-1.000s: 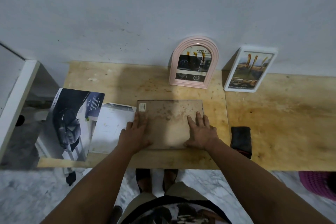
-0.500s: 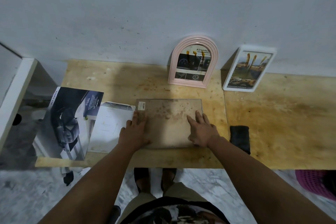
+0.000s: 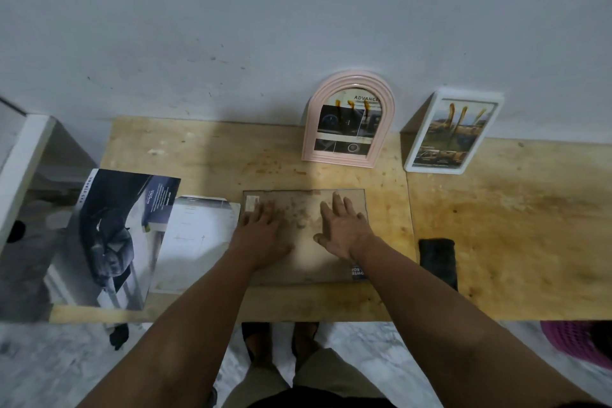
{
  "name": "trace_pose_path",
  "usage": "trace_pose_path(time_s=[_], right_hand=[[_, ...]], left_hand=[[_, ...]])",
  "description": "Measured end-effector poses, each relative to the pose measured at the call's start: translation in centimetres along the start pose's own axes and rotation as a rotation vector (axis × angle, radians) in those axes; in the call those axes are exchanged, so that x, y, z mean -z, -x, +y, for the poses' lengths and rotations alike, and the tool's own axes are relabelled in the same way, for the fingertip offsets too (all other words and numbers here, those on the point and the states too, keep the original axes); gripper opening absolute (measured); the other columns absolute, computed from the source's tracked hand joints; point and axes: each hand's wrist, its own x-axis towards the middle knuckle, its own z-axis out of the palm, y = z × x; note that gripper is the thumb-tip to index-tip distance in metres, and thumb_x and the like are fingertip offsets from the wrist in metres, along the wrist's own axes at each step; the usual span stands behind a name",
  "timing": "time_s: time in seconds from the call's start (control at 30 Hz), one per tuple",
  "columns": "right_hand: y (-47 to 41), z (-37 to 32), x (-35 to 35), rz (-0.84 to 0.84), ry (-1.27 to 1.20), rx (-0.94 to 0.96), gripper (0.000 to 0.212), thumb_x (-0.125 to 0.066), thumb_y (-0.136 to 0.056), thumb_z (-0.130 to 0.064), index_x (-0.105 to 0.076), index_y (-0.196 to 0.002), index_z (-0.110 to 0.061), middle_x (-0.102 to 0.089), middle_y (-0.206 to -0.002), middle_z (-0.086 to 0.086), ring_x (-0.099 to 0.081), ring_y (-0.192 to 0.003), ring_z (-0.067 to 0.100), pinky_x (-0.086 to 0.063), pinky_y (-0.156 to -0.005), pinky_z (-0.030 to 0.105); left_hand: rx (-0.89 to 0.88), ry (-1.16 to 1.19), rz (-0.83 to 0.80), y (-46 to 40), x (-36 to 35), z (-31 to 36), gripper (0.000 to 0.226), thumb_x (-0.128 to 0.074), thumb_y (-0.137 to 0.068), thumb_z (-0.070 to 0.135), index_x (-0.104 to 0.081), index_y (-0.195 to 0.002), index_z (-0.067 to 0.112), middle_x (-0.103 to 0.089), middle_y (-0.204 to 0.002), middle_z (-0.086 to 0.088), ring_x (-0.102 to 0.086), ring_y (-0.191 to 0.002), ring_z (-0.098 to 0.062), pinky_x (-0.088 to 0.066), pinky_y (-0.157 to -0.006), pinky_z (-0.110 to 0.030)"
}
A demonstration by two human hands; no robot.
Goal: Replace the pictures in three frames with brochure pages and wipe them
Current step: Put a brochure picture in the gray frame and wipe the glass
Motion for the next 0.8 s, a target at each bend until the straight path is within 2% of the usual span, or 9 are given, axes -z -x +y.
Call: trace_pose_path(time_s=[0.1,0.33,0.5,0.63,0.73,0.8], right_hand=[[-0.2,0.2,-0.4,-0.014,-0.006,0.002,0.094,-0.049,-0.096,-0.062,0.001,-0.164,-0.021,0.02,-0.169,0.013,0.011,-0.157,0.039,-0.02,-0.122,0.061],[-0.7,0.1,-0.6,-0.07,-0.024,-0.009,0.105,-0.055,-0.091,-0.065,0.008,-0.164,-0.023,0.028,-0.167,0.011,0.018,-0.156,0.037,-0.013,-0.124,0.06],[-0.5,0.3,-0.3,-0.068,-0.131,-0.013,0.105,-0.053,-0.086,-0.069,0.004,-0.164,-0.027,0.028,-0.168,0.006,0.02,-0.156,0.032,-0.008,-0.125,0.059],[0.3,0.8,0.5,0.0,-0.192,0.004,0.094,-0.053,-0.092,-0.064,-0.009,-0.164,-0.023,0.012,-0.172,0.008,0.008,-0.158,0.032,-0.018,-0.125,0.056],[0.9,1.5,0.5,0.11,-0.108,-0.052,0.089,-0.048,-0.095,-0.064,-0.012,-0.163,-0.02,0.002,-0.172,0.013,-0.001,-0.158,0.034,-0.023,-0.124,0.053],[1.1,2.1,0.2,0.097,-0.042,-0.071,0.091,-0.044,-0.095,-0.067,-0.009,-0.163,-0.018,0.002,-0.172,0.014,-0.003,-0.158,0.034,-0.021,-0.124,0.055]], left_hand=[[0.001,0.005,0.003,-0.2,-0.7,-0.2,0.087,-0.039,-0.093,0.069,-0.011,-0.161,0.021,0.013,-0.167,-0.01,0.014,-0.153,-0.032,-0.004,-0.125,-0.054],[0.005,0.035,-0.001,-0.5,-0.8,-0.4,0.086,-0.042,-0.093,0.064,-0.009,-0.161,0.024,0.015,-0.167,-0.006,0.014,-0.154,-0.03,-0.002,-0.125,-0.049],[0.007,0.062,-0.007,-0.4,-0.4,-0.3,0.087,-0.046,-0.092,0.06,-0.007,-0.161,0.025,0.015,-0.167,-0.005,0.013,-0.154,-0.028,-0.003,-0.125,-0.048],[-0.018,0.11,-0.013,-0.3,0.8,-0.7,0.084,-0.051,-0.092,0.056,-0.015,-0.161,0.024,0.005,-0.169,-0.004,0.004,-0.155,-0.025,-0.012,-0.125,-0.047],[-0.007,0.143,0.009,-0.1,1.8,-1.3,0.077,-0.055,-0.093,0.05,-0.024,-0.158,0.024,-0.007,-0.169,-0.003,-0.011,-0.155,-0.025,-0.029,-0.12,-0.046],[0.047,0.12,0.057,0.2,2.0,-1.6,0.079,-0.054,-0.094,0.05,-0.022,-0.159,0.02,-0.012,-0.168,-0.007,-0.022,-0.152,-0.028,-0.031,-0.118,-0.046]])
